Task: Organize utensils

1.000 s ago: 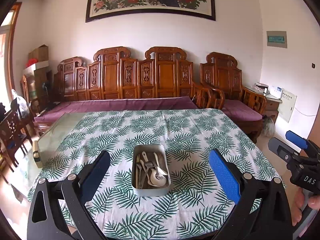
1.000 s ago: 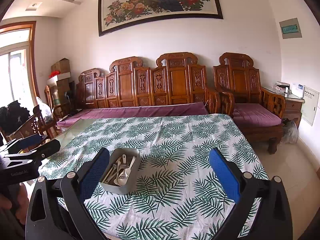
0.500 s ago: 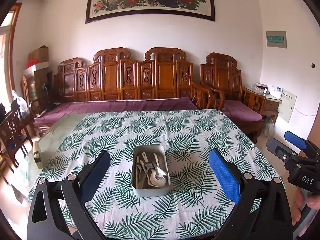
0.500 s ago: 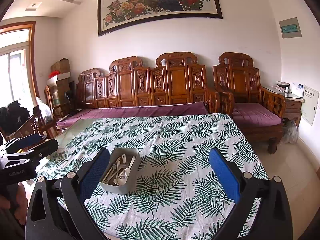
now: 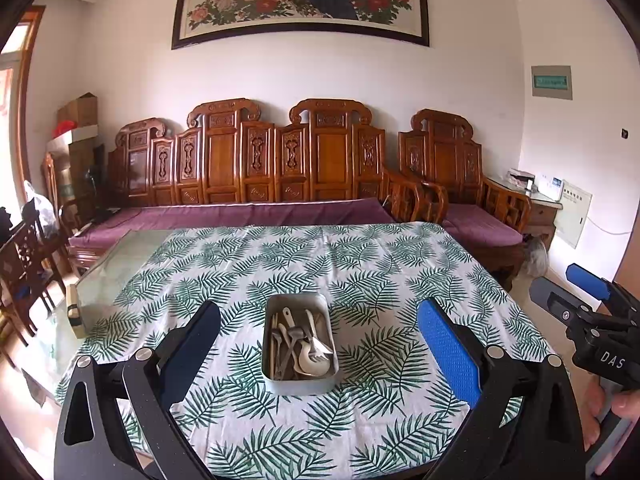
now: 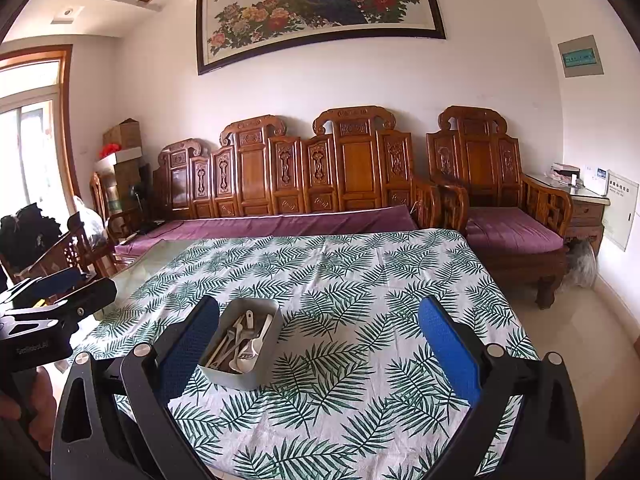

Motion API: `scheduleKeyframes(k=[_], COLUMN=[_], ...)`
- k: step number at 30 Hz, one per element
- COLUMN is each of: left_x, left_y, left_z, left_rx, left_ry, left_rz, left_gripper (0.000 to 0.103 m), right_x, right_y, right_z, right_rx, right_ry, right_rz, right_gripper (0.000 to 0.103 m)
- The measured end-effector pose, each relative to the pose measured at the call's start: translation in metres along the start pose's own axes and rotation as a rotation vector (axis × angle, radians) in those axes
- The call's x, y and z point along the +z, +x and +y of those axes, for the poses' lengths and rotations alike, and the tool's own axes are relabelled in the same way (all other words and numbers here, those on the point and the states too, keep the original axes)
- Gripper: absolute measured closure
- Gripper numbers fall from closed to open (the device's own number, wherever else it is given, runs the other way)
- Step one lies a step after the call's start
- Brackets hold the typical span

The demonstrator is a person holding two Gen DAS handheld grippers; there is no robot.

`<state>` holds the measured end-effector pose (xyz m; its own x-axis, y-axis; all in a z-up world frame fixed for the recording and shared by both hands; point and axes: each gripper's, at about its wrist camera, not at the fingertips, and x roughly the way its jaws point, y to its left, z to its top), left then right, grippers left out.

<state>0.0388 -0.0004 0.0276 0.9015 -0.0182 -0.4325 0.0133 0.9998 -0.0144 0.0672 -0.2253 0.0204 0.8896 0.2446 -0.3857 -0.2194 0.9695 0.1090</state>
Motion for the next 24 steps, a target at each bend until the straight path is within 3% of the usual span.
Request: scheduleKeyframes(k=[24], left_x=[-0.0016], left_y=[0.0006], left_z=[-0.001], left_rx=[0.007], left_ry=[0.004], left_rz=[-0.001], left_gripper=[0.008], right_x=[-0.0002], right_y=[0.0], right_z=[-0.0003], right_rx=[-0.001], right_ry=[-0.001], right_rz=[0.001], right_gripper=[0.003])
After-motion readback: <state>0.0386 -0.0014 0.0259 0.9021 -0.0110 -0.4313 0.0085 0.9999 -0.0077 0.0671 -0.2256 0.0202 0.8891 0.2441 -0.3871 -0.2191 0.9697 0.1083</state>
